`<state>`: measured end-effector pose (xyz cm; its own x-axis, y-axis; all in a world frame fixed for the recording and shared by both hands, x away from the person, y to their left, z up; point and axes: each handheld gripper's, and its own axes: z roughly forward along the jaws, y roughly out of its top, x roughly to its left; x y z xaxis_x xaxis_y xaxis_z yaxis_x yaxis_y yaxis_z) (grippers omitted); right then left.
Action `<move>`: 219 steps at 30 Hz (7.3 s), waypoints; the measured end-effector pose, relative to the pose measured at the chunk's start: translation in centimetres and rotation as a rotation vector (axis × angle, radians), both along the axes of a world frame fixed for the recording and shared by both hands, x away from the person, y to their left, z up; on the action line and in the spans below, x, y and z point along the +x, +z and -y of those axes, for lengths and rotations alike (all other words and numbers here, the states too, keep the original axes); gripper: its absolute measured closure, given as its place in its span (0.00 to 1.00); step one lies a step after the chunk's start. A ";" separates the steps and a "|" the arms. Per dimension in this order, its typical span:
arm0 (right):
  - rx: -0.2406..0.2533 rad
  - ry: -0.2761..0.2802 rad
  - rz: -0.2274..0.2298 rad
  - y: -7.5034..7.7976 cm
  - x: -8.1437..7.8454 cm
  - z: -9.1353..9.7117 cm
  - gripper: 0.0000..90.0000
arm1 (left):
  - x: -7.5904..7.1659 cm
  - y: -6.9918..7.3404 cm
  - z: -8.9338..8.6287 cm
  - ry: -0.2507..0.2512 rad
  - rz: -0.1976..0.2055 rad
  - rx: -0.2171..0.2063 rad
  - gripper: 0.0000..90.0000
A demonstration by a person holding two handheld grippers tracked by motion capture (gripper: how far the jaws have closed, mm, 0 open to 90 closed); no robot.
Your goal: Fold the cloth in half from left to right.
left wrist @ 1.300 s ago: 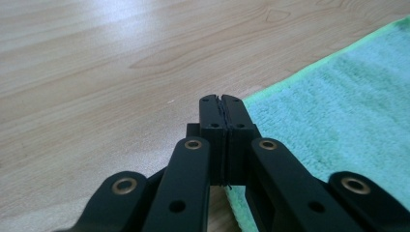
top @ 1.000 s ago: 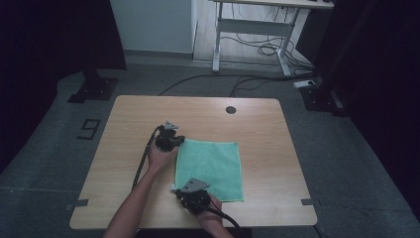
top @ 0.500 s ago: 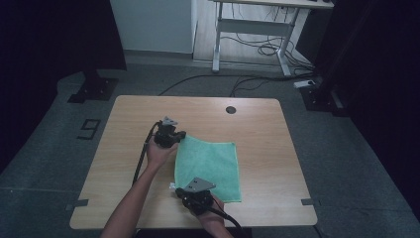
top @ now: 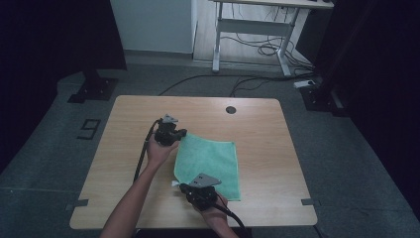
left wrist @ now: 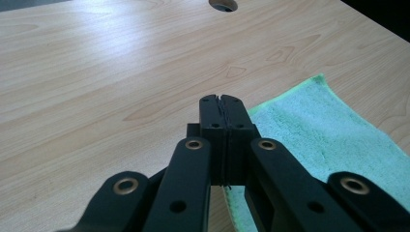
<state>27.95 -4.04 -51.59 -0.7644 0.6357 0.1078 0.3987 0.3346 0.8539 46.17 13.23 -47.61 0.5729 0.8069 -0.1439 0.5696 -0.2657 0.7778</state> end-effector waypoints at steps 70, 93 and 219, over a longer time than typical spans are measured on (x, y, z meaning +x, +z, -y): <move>0.042 0.035 0.063 1.9 -0.1 -3.3 0.97 | -0.5 4.3 -2.1 0.040 0.050 -0.004 1.00; 0.073 0.071 0.089 3.1 -0.6 -4.5 0.97 | -1.2 6.3 -3.2 0.063 0.082 -0.003 1.00; 0.042 -0.160 -0.060 -2.8 0.0 6.3 0.86 | 3.9 -4.1 8.5 -0.002 -0.101 0.129 0.93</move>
